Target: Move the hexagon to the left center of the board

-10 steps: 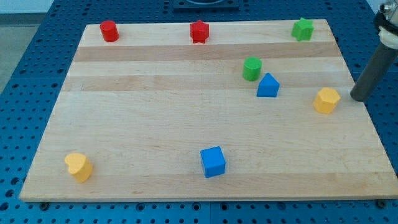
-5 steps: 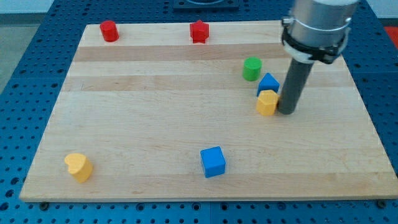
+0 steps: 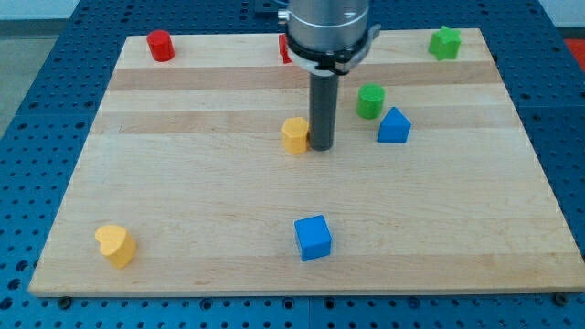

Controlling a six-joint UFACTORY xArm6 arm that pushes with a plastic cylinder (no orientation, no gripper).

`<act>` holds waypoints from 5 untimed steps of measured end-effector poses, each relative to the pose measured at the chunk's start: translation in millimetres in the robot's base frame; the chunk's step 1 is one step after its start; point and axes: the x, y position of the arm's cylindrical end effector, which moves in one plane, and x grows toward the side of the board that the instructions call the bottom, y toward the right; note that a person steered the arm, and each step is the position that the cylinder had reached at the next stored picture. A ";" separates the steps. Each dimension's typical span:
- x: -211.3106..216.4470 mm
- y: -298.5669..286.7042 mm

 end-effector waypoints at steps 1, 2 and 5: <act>-8.5 -26.2; -18.3 -50.7; -46.4 -91.4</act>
